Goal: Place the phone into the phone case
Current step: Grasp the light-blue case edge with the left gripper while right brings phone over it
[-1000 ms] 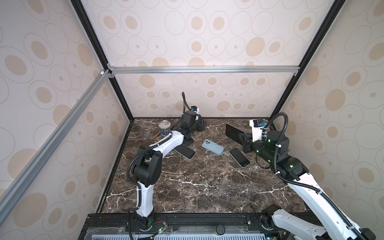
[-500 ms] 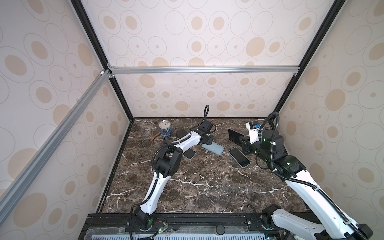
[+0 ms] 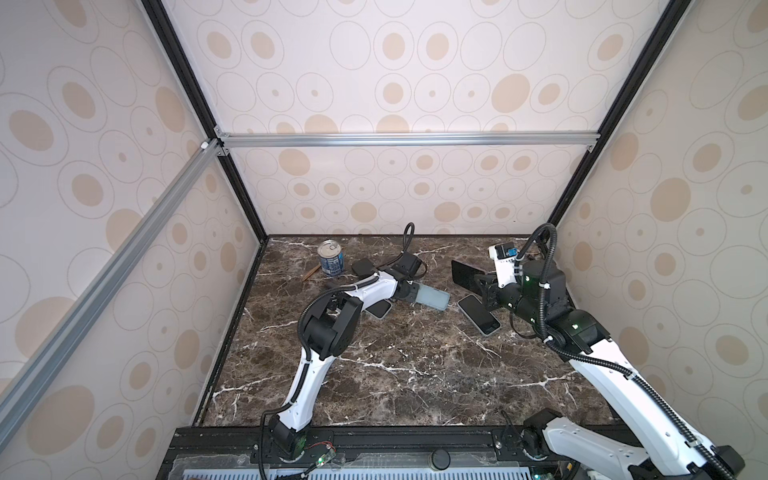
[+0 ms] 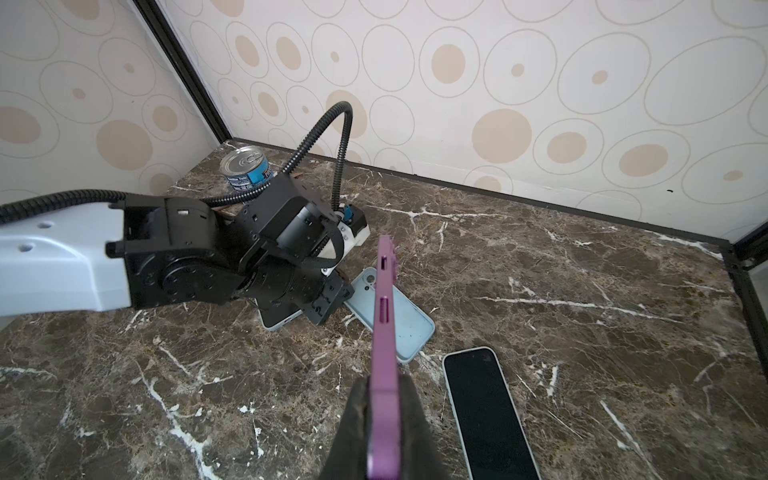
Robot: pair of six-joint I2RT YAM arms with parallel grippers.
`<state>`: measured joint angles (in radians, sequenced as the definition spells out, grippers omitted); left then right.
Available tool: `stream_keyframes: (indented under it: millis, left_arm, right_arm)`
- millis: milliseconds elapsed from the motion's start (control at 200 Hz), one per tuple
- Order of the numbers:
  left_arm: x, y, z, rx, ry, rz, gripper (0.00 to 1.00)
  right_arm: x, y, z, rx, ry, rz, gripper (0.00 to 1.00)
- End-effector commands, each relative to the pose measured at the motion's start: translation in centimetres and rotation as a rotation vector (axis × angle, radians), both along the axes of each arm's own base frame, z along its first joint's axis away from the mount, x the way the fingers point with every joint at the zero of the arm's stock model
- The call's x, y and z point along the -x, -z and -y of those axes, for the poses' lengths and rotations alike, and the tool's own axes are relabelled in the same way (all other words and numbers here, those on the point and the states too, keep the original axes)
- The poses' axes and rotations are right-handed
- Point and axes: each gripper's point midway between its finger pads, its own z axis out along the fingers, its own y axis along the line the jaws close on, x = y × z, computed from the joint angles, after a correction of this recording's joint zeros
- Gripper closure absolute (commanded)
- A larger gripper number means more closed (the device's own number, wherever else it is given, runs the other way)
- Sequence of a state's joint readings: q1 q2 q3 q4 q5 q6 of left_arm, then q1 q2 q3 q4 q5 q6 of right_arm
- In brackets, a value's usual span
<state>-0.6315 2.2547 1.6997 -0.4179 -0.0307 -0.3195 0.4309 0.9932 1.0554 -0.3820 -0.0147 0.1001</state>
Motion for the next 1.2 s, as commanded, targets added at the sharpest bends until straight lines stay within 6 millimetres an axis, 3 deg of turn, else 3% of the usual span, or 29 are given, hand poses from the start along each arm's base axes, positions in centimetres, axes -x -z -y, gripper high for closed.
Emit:
stream_keyframes:
  millis: [0,205,360,490,630,895,1020,1195]
  left_arm:
    - [2.7,-0.4,0.6,0.022,0.005,-0.025,0.77]
    - [8.3,0.6,0.7,0.100,-0.009,-0.120,0.75]
    - [12.3,-1.2,2.1,0.315,-0.003,-0.176,0.74]
    - [11.0,-2.9,-0.2,0.307,-0.065,-0.088,0.73]
    - [9.3,-3.1,-2.1,0.311,-0.113,-0.064,0.74]
    - [9.3,-2.1,-2.2,0.319,-0.123,-0.080,0.75]
    - [10.0,-1.8,-1.2,0.394,-0.115,-0.114,0.78]
    - [10.6,-1.0,-0.9,0.437,-0.130,-0.148,0.78]
  right_arm:
    - [-0.1,-2.7,-0.3,-0.051,-0.008,0.067,1.00]
    - [-0.2,-1.5,-0.4,-0.053,-0.004,0.015,1.00]
    - [-0.7,1.3,-1.2,-0.052,-0.016,-0.103,1.00]
    - [-1.7,4.2,-3.1,-0.063,-0.079,-0.223,1.00]
    - [-3.5,7.5,-5.7,-0.078,-0.173,-0.369,1.00]
    - [-6.1,12.5,-8.4,-0.096,-0.274,-0.558,1.00]
    - [-5.7,14.9,-8.5,-0.051,-0.292,-0.722,1.00]
    - [-5.1,16.7,-9.2,-0.078,-0.334,-0.831,1.00]
